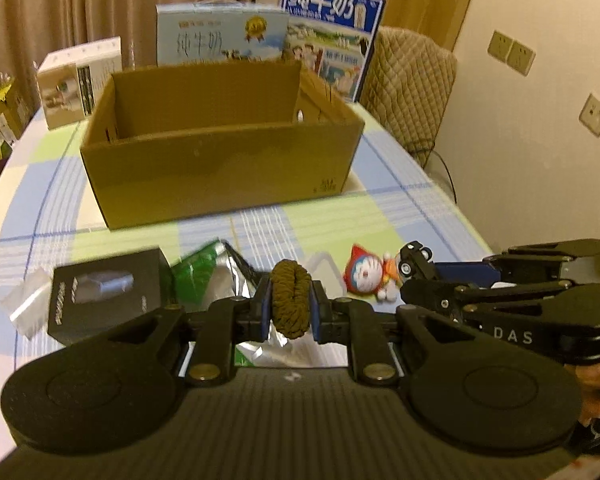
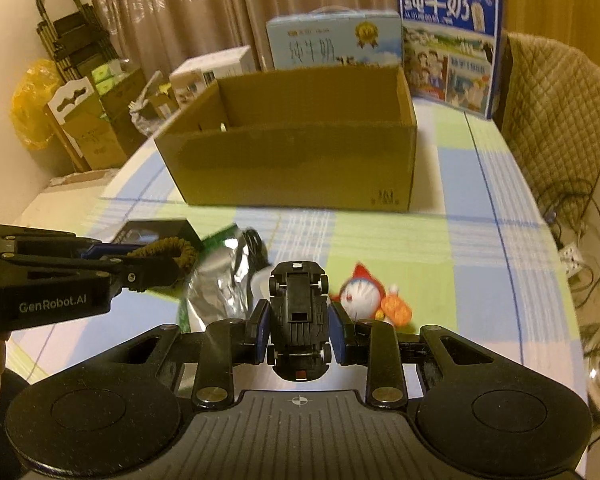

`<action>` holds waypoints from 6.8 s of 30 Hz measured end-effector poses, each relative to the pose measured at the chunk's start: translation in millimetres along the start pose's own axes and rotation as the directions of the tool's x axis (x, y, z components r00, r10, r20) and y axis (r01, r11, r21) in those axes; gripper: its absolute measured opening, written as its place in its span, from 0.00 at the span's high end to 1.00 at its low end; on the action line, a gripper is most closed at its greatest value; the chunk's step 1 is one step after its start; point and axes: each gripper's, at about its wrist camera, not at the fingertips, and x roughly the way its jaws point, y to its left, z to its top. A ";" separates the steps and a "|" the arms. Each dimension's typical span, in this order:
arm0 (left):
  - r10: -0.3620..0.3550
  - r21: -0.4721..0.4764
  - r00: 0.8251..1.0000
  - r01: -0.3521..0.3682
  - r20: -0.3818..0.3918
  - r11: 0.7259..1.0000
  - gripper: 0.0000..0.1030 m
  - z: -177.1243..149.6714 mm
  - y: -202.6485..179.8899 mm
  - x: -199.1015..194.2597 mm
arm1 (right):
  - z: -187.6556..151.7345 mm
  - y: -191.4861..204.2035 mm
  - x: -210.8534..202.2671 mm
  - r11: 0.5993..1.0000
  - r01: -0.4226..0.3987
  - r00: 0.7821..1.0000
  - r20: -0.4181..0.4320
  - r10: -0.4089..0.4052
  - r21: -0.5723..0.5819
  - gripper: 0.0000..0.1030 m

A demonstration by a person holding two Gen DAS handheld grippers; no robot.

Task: Organize objects
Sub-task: 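Carry the cord and toy car into the box and open both tools, then withdraw both tools from the box back over the table, then lower the right tool toward the red cat figurine, then grasp the red cat figurine with the right tool while the left tool grasps the white night light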

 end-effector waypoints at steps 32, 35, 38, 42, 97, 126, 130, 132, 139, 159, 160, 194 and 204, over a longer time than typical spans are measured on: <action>0.124 -0.040 0.985 -0.120 0.121 0.992 0.59 179.2 96.1 85.7 | 201.9 -36.9 116.5 0.996 -0.025 0.997 0.068 0.019 0.091 0.74; 0.130 -0.062 0.984 -0.123 0.124 0.990 0.53 178.2 103.9 92.6 | 198.1 -41.0 123.4 0.995 -0.030 0.998 0.061 0.024 0.096 0.74; 0.138 -0.064 0.983 -0.131 0.120 0.989 0.53 174.6 108.5 94.9 | 195.4 -43.8 128.0 0.995 -0.031 0.998 0.061 0.026 0.095 0.74; 0.146 -0.065 0.983 -0.139 0.114 0.988 0.53 168.9 112.1 96.3 | 194.5 -45.2 133.0 0.994 -0.034 0.998 0.060 0.028 0.104 0.73; 0.229 -0.174 0.964 -0.204 0.139 0.963 0.01 -42.1 10.1 -101.9 | -42.7 21.9 -90.9 0.995 0.092 0.981 0.168 -0.098 0.044 0.21; 0.221 -0.113 0.970 -0.209 0.104 0.971 0.01 -71.5 -18.8 -93.9 | -77.1 7.3 -88.9 0.990 0.116 0.989 0.079 -0.122 0.082 0.21; 0.219 -0.108 0.971 -0.208 0.098 0.972 0.01 -71.9 -21.0 -91.3 | -79.3 4.2 -86.0 0.989 0.115 0.991 0.065 -0.121 0.089 0.21; 0.217 -0.105 0.972 -0.207 0.094 0.973 0.01 -72.2 -21.3 -89.6 | -80.0 2.8 -84.7 0.989 0.115 0.991 0.061 -0.121 0.094 0.21; 0.211 -0.096 0.975 -0.204 0.074 0.974 0.01 -73.2 -22.8 -81.2 | -82.4 -1.7 -80.3 0.988 0.114 0.991 0.052 -0.120 0.100 0.21; 0.163 0.205 0.985 -0.170 0.050 0.964 0.02 -44.1 -55.4 -4.5 | -54.6 -33.6 -30.4 0.993 0.062 0.998 -0.010 -0.063 -0.102 0.21; 0.163 0.235 0.986 -0.169 0.046 0.957 0.02 -41.7 -58.4 3.1 | -52.6 -34.5 -26.0 0.990 0.054 0.998 -0.013 -0.057 -0.134 0.21; 0.106 0.510 0.994 -0.071 -0.039 0.857 0.31 -41.0 -55.0 122.2 | -2.3 -56.2 129.5 0.762 -0.123 0.983 -0.185 0.004 -0.636 0.45; 0.092 0.522 0.995 -0.059 -0.038 0.851 0.28 -41.4 -56.7 126.8 | -2.5 -57.8 141.5 0.730 -0.121 0.983 -0.181 -0.004 -0.673 0.57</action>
